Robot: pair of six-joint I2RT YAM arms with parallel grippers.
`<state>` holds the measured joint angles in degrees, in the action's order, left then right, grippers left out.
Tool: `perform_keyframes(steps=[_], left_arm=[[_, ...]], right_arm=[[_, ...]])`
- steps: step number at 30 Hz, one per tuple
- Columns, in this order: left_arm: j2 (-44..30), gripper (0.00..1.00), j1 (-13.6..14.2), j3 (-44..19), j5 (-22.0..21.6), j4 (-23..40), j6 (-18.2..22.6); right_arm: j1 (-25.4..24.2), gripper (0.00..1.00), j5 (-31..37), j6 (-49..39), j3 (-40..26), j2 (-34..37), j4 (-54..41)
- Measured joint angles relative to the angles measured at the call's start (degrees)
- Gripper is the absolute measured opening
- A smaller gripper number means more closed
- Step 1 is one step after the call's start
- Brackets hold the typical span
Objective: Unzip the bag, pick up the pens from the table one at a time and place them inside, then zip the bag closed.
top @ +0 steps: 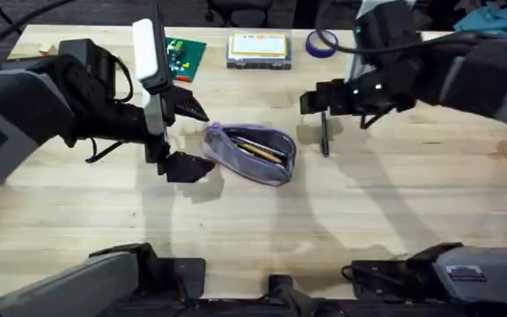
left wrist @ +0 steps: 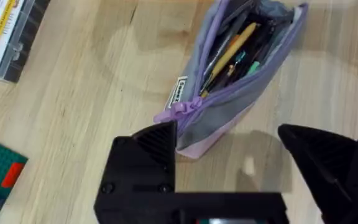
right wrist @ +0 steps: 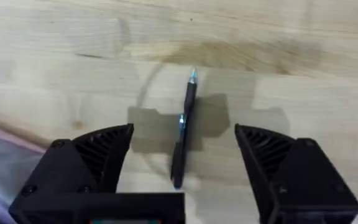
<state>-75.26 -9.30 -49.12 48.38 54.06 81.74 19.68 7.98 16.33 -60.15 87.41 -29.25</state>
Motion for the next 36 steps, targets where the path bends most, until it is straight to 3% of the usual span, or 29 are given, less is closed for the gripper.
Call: perform_keyframes(steps=[7, 15, 17, 22, 26, 36], left_arm=[[0.0, 0.993, 0.0, 0.0, 0.0, 0.0, 0.0], [0.0, 0.993, 0.0, 0.0, 0.0, -0.1, 0.0], [0.0, 0.992, 0.0, 0.0, 0.0, -0.3, 0.0], [0.0, 0.993, 0.0, 0.0, 0.0, -0.6, 0.0], [0.0, 0.993, 0.0, 0.0, 0.0, -0.7, 0.0], [0.0, 0.993, 0.0, 0.0, 0.0, -0.7, 0.0]], right_arm=[[0.4, 0.997, 1.5, 0.4, 0.2, 10.1, 5.5], [0.5, 0.982, 1.4, 0.4, 0.3, 11.7, 7.0], [0.5, 0.9, 1.2, 0.4, 0.3, 11.7, 7.1], [0.5, 0.397, 0.2, 0.6, 0.3, 11.7, 7.4], [0.5, 0.072, -0.3, 0.8, 0.3, 11.7, 7.6], [0.6, 0.038, -1.0, -1.7, 0.3, 9.7, 6.4]])
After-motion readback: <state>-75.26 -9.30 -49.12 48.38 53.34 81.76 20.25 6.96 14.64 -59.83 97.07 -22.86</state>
